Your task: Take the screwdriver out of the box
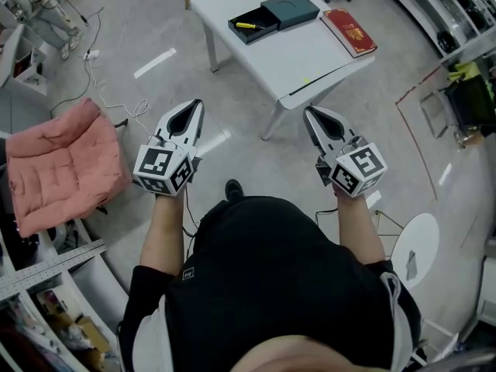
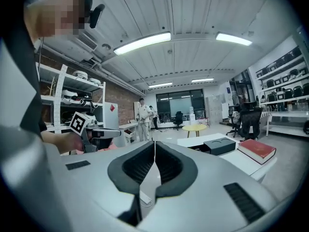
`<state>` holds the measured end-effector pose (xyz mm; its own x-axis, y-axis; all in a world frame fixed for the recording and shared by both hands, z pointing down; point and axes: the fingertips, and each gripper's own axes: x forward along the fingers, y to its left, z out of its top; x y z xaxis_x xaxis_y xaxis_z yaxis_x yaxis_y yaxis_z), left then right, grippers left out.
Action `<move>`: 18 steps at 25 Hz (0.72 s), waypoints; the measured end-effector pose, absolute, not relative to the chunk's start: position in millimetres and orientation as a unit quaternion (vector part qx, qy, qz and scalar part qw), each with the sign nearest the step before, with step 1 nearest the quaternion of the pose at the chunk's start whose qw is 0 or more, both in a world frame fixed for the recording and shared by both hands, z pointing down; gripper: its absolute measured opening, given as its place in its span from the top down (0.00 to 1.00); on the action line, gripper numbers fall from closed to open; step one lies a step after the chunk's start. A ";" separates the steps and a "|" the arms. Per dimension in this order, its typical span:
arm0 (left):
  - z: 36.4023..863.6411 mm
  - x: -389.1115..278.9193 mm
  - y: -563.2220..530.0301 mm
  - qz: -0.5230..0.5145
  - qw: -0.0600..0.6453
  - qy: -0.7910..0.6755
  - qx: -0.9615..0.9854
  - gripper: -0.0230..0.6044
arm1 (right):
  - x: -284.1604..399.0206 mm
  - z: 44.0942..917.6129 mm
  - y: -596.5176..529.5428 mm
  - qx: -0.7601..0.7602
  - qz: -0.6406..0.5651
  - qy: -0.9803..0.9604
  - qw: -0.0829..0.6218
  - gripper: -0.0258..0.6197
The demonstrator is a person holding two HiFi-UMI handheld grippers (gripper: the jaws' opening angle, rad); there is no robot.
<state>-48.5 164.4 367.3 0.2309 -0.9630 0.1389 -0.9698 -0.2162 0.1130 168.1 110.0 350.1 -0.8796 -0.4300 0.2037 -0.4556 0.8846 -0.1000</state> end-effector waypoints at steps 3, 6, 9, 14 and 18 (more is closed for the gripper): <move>364.3 -69.4 151.1 0.023 0.085 -0.615 0.784 0.95 | 141.4 350.4 93.4 0.229 0.085 -0.966 0.083 0.91; 365.1 -83.6 138.5 0.033 0.079 -0.609 0.789 0.95 | 119.6 353.0 80.8 0.224 0.087 -0.967 0.089 0.91; 372.9 -94.6 121.7 0.033 0.087 -0.609 0.788 0.95 | 106.1 359.7 64.3 0.220 0.091 -0.966 0.099 0.91; 389.3 -101.2 88.0 0.033 0.107 -0.608 0.786 0.95 | 99.2 370.7 27.6 0.216 0.088 -0.966 0.114 0.91; 397.8 -111.8 56.6 0.034 0.123 -0.616 0.777 0.95 | 89.3 382.5 -13.0 0.208 0.097 -0.967 0.113 0.91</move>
